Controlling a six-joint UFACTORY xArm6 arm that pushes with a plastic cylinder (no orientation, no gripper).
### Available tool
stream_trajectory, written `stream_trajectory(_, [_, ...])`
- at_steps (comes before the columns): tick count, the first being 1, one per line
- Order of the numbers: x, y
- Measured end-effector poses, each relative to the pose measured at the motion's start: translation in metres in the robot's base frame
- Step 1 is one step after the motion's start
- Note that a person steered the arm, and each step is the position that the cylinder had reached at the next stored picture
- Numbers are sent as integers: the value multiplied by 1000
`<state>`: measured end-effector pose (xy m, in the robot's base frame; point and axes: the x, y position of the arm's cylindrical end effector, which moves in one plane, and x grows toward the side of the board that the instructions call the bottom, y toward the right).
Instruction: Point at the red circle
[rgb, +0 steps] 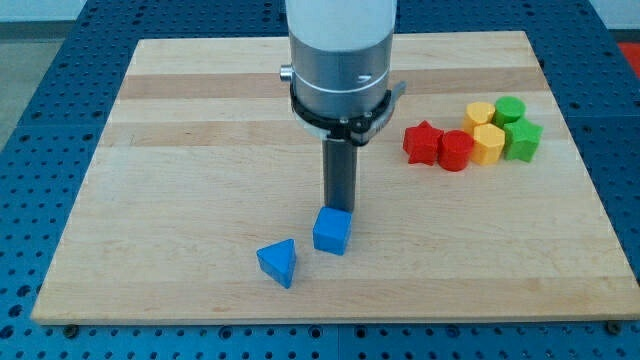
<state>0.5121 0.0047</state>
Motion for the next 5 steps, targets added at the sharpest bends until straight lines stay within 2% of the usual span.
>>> stream_trajectory(3, [30, 0])
stream_trajectory(4, [21, 17])
stream_trajectory(5, [-3, 63])
